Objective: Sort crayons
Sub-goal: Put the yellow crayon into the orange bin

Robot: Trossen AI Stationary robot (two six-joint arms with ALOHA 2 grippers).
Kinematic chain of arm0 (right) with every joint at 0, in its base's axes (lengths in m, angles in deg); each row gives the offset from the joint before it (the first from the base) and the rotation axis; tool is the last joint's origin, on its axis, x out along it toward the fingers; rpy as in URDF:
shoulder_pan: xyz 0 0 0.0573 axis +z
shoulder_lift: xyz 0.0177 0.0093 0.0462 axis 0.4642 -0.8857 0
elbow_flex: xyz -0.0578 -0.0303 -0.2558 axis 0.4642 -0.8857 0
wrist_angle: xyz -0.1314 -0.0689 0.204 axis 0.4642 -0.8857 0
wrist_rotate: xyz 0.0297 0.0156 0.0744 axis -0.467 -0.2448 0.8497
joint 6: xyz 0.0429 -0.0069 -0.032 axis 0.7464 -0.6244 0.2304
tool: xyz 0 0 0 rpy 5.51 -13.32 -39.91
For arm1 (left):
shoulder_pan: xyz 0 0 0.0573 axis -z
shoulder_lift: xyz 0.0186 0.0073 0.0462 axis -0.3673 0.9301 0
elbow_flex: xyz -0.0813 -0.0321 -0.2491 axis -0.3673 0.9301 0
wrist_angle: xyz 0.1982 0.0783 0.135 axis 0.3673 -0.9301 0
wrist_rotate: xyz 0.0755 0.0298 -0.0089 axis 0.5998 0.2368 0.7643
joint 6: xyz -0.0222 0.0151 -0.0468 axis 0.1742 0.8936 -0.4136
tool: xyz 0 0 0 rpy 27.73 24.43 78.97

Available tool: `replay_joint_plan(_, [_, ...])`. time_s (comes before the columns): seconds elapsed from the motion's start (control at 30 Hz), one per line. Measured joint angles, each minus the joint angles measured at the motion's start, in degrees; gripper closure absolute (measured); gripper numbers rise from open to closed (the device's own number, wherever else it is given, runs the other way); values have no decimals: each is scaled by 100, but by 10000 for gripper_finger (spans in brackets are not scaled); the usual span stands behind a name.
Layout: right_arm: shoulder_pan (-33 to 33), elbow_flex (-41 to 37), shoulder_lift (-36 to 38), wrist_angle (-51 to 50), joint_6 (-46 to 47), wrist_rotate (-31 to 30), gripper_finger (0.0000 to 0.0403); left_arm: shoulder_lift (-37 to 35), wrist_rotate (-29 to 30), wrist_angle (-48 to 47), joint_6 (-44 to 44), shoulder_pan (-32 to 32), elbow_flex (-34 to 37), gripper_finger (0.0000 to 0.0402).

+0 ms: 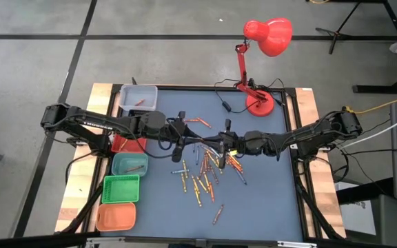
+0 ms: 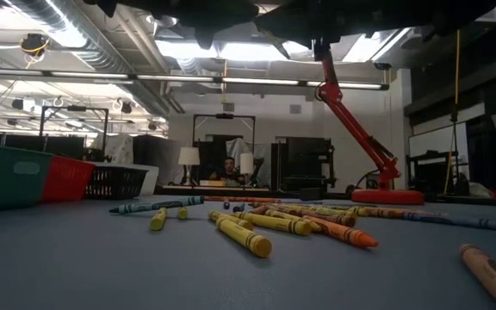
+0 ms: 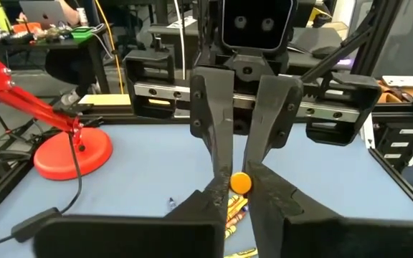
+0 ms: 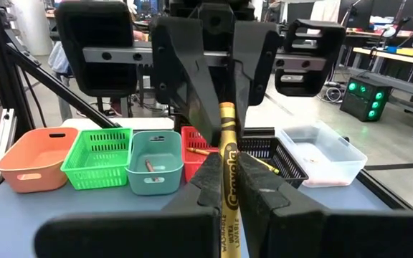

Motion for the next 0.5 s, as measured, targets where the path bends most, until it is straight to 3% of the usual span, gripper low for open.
replay_joint_plan(0.1, [0, 0, 0, -4, -2, 0, 382, 0, -2, -4, 0, 0, 0, 394])
replay_joint_plan(0.33, [0, 2, 0, -104, 0, 0, 380, 0, 9, -41, -5, -2, 0, 391])
replay_joint_plan(0.5, [0, 4, 0, -219, 3, -1, 341, -34, 23, -243, -30, -2, 0, 390])
